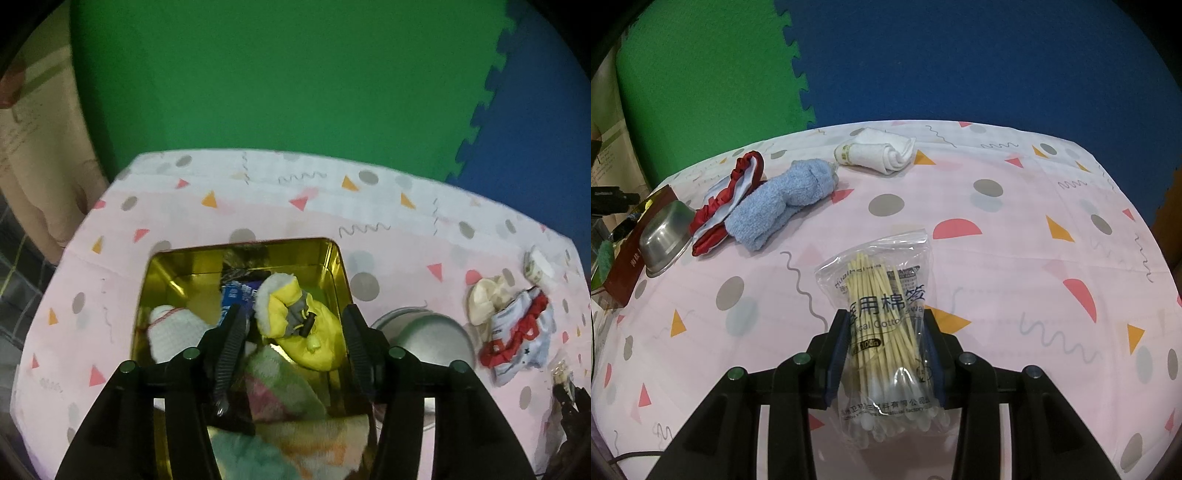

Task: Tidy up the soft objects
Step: 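Carry the yellow sock into the gold tin and open the left gripper, then carry the cotton swab bag into the gold tin and open the right gripper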

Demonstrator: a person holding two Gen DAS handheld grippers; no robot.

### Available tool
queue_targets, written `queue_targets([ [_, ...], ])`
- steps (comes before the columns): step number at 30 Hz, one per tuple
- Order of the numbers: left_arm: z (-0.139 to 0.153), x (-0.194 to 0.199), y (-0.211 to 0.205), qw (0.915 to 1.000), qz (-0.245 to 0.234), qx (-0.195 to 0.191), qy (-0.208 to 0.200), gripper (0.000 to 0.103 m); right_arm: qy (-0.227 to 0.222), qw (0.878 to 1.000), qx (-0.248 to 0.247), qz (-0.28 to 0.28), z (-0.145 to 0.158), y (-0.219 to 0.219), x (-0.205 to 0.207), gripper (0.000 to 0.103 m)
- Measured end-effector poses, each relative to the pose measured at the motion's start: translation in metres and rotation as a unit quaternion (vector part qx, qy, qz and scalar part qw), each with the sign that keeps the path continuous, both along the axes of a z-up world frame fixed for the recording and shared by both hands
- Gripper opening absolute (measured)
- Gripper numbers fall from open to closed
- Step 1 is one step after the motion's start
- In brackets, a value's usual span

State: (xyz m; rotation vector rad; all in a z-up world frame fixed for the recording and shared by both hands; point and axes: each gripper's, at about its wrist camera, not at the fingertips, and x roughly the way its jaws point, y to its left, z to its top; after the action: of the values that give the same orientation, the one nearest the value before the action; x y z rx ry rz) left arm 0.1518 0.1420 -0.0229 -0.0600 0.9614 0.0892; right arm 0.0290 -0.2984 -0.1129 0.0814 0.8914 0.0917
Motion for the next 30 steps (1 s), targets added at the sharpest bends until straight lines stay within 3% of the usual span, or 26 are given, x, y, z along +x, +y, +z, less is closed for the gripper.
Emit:
queue_targets([
  [8, 0.02, -0.057, 0.003, 0.9989, 0.03, 0.013, -0.032, 0.056, 0.0, 1.0, 0.0, 0.0, 0.0, 0.0, 0.0, 0.039],
  [15, 0.018, -0.093, 0.015, 0.9966, 0.061, 0.022, -0.052, 0.061, 0.001, 1.0, -0.015, 0.004, 0.0, 0.003, 0.001, 0.041],
  [19, 0.013, -0.106, 0.023, 0.9956, 0.073, 0.026, -0.052, 0.062, 0.003, 0.999, -0.031, 0.013, 0.0, 0.009, 0.001, 0.049],
  [30, -0.002, -0.123, 0.053, 0.9917, 0.119, 0.0, -0.049, 0.065, 0.006, 0.999, -0.05, 0.013, 0.0, 0.014, 0.001, 0.049],
])
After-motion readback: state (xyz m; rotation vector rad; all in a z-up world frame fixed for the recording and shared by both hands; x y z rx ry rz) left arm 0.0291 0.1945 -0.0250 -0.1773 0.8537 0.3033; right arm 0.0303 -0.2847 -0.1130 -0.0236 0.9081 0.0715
